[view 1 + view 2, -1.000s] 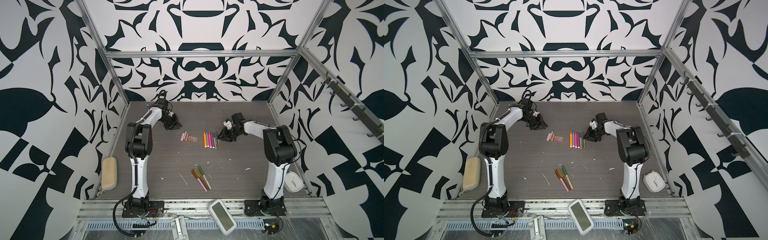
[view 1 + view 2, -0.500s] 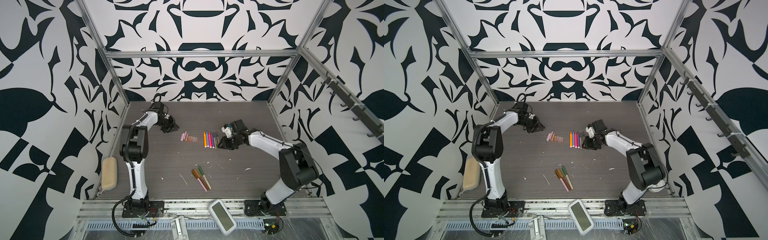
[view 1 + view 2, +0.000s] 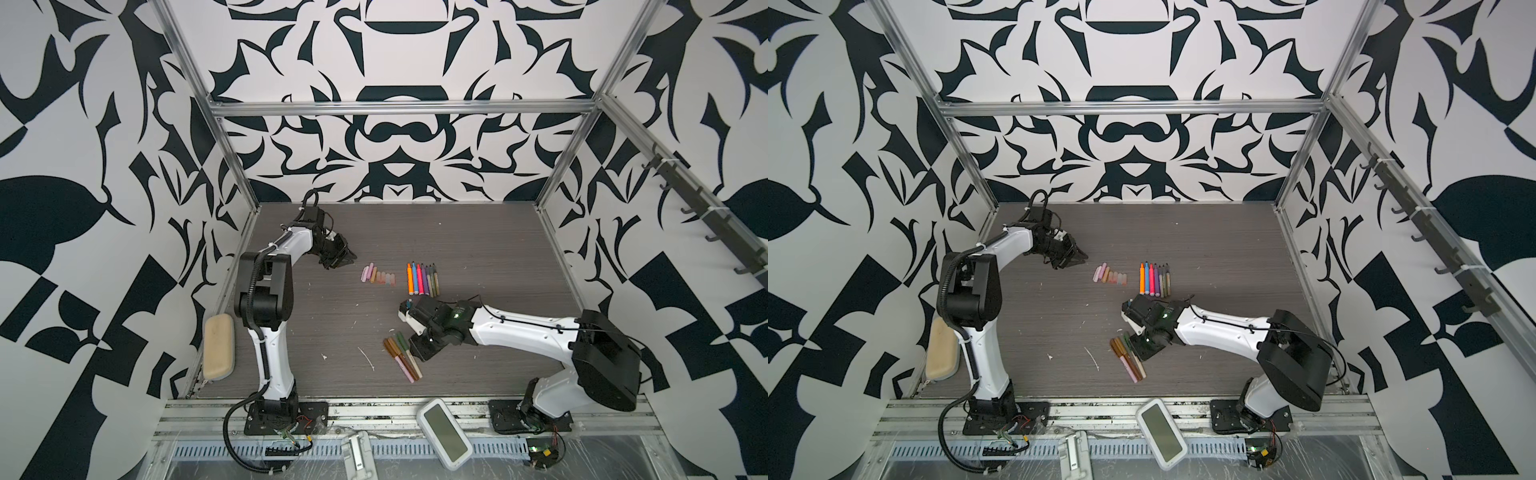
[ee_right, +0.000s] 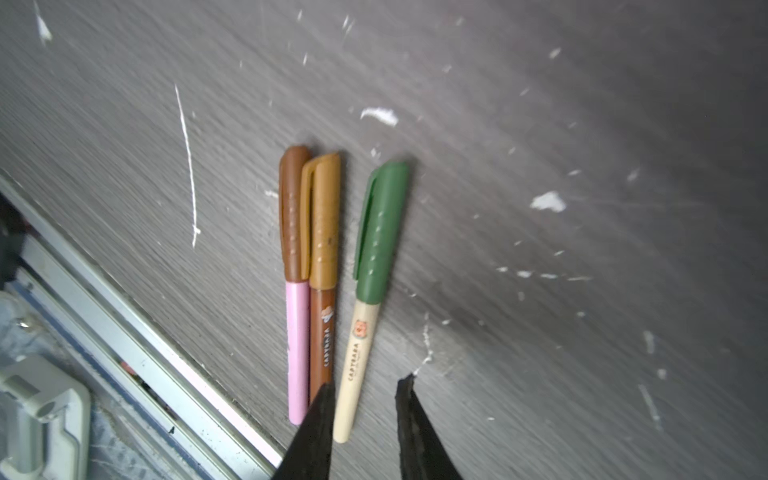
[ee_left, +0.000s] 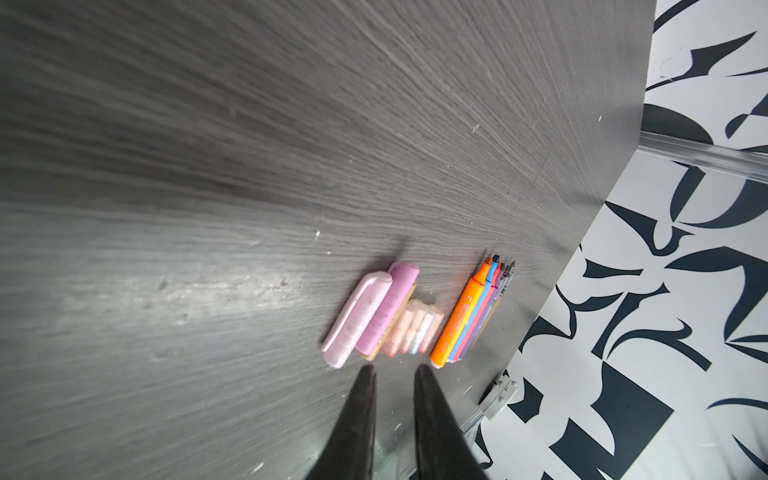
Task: Open the pen caps
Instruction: 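Move the right gripper to the green-capped cream pen in the pile, then close the right gripper on the green-capped pen and lift it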
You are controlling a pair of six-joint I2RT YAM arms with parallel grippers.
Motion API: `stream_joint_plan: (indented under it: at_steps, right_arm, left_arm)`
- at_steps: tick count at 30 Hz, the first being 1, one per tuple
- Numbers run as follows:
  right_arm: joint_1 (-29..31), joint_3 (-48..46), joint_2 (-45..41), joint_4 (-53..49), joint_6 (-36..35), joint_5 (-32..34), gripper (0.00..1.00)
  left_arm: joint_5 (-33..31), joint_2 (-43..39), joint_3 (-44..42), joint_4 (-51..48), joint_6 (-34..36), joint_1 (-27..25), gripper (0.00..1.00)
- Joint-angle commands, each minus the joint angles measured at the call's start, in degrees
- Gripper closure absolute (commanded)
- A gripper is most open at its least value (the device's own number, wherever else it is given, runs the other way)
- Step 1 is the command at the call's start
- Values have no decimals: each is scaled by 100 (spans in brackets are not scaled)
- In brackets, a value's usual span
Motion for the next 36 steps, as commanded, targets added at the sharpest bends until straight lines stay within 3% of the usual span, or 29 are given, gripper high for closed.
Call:
stream_joint_plan:
  at_steps: [1, 15, 30, 36]
  right_arm:
    - [267, -43, 72, -28, 325, 362, 72]
    - [674, -175, 277, -215, 974, 899, 86]
    - [674, -65, 692, -481, 993, 897, 82]
    - [554, 21, 839, -760, 1020, 1081, 86]
  left_arm:
    - [30, -291, -125, -1, 1, 6, 79]
    - [-60, -561, -298, -115, 46, 4, 80]
    - [45, -832, -437, 105, -279, -3, 80]
    - [17, -855, -456, 113, -309, -69, 80]
